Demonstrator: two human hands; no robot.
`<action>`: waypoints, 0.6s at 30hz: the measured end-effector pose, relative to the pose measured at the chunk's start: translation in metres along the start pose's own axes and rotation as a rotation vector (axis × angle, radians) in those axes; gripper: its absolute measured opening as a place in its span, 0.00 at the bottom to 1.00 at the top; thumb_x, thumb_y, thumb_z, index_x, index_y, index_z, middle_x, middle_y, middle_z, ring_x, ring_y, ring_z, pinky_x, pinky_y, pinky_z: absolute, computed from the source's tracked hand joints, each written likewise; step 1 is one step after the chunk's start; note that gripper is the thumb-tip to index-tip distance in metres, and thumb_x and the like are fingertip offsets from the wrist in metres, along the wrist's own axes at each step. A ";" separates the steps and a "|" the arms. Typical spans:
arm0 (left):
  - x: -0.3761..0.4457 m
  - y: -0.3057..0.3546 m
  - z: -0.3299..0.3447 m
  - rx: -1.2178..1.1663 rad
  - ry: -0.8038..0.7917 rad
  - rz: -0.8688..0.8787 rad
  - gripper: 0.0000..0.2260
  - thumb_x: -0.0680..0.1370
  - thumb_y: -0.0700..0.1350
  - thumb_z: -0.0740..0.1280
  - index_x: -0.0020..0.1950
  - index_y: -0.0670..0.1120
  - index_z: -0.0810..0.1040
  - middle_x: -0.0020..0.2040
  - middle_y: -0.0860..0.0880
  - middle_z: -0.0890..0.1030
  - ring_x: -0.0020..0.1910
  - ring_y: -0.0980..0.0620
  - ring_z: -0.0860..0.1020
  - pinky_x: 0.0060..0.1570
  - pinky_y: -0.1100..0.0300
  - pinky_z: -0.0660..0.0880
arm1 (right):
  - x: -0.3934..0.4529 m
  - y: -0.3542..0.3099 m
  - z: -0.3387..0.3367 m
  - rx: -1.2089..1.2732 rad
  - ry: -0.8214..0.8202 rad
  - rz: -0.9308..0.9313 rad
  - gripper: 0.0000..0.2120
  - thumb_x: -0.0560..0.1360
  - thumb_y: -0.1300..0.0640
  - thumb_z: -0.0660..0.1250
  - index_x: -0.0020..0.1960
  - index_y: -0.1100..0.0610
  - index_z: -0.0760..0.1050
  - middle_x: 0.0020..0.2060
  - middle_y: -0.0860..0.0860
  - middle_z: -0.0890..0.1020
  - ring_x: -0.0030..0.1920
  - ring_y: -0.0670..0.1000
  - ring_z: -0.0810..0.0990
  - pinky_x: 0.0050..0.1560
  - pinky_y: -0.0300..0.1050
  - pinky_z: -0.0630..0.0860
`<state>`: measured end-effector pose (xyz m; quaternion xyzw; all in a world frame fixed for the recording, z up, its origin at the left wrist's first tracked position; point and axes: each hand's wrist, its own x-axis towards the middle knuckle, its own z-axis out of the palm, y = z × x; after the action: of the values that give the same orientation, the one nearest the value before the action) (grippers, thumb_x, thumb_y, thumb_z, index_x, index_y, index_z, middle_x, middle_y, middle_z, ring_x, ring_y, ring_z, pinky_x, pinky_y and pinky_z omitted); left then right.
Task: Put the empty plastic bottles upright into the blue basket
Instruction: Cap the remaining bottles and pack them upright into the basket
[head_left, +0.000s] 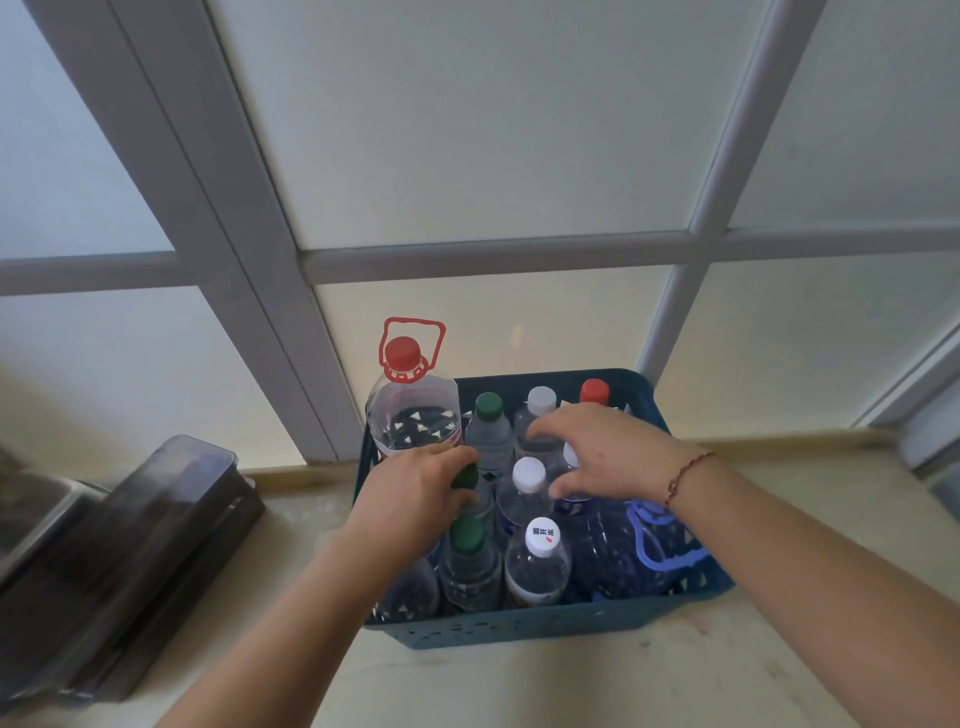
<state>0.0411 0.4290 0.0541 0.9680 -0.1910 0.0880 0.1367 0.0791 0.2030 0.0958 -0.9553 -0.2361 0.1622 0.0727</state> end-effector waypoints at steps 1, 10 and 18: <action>0.001 0.001 0.000 -0.011 0.001 -0.010 0.17 0.74 0.50 0.75 0.61 0.49 0.81 0.54 0.49 0.85 0.49 0.42 0.83 0.46 0.48 0.81 | -0.001 0.005 -0.003 -0.039 -0.029 0.047 0.25 0.71 0.50 0.74 0.65 0.51 0.72 0.58 0.50 0.77 0.57 0.54 0.77 0.57 0.53 0.76; 0.004 -0.001 -0.003 -0.056 -0.035 0.043 0.15 0.74 0.43 0.74 0.61 0.48 0.81 0.56 0.48 0.85 0.50 0.42 0.83 0.48 0.47 0.81 | -0.005 0.001 -0.003 -0.167 -0.077 0.078 0.09 0.75 0.54 0.69 0.50 0.59 0.77 0.49 0.56 0.80 0.44 0.54 0.77 0.39 0.44 0.69; -0.004 -0.002 -0.008 -0.122 -0.006 0.031 0.21 0.76 0.50 0.73 0.67 0.50 0.76 0.64 0.51 0.81 0.56 0.47 0.82 0.54 0.51 0.80 | -0.004 0.008 -0.006 -0.015 -0.012 0.125 0.11 0.75 0.51 0.69 0.56 0.53 0.75 0.40 0.47 0.73 0.45 0.54 0.77 0.36 0.44 0.69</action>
<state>0.0377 0.4344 0.0608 0.9551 -0.2113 0.0754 0.1936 0.0808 0.1932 0.1004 -0.9677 -0.1777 0.1703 0.0540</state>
